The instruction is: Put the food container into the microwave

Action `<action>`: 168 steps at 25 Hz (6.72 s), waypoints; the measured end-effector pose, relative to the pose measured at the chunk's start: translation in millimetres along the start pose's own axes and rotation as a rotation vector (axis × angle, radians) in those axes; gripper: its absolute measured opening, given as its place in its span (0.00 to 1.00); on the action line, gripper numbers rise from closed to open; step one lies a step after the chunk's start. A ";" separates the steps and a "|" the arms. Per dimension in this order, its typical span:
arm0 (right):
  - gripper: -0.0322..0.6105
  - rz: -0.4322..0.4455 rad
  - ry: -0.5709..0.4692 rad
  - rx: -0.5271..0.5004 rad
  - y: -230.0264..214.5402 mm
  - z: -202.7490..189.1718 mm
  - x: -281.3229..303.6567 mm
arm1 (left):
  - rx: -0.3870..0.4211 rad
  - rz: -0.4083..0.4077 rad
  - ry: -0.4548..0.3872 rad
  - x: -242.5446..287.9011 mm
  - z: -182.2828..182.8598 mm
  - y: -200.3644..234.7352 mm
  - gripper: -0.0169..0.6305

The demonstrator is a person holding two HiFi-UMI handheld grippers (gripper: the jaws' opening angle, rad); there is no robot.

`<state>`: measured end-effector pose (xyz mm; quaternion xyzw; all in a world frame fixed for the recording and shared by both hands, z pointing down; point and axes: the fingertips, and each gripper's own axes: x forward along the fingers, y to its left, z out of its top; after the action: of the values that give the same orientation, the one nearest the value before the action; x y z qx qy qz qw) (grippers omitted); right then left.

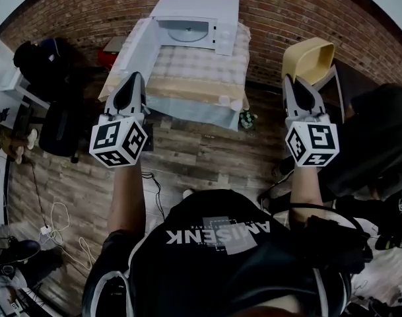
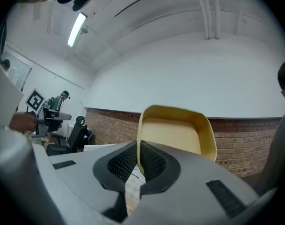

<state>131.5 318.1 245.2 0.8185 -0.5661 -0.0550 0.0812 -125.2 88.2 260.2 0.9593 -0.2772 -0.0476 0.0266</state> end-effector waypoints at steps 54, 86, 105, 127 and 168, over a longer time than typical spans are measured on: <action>0.12 0.199 0.011 -0.032 -91.3 -53.1 316.2 | 0.017 0.076 0.098 277.4 -58.7 62.1 0.05; 0.12 0.459 0.104 -0.165 73.5 -63.8 448.1 | -0.054 0.018 0.138 278.3 -84.7 180.3 0.05; 0.12 0.732 0.266 -0.282 211.7 -132.2 449.7 | -0.090 -0.074 0.230 255.9 -145.4 218.1 0.05; 0.12 1.213 0.421 -0.462 265.5 -235.3 435.3 | -0.083 0.151 0.228 251.0 -145.2 223.3 0.05; 0.12 0.871 0.637 -0.550 227.3 -353.6 609.8 | -0.042 0.309 0.208 251.2 -132.3 222.9 0.05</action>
<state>202.4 -306.1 637.5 0.4368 -0.7619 0.0866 0.4703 -17.6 -231.2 389.8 0.9043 -0.4157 0.0510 0.0823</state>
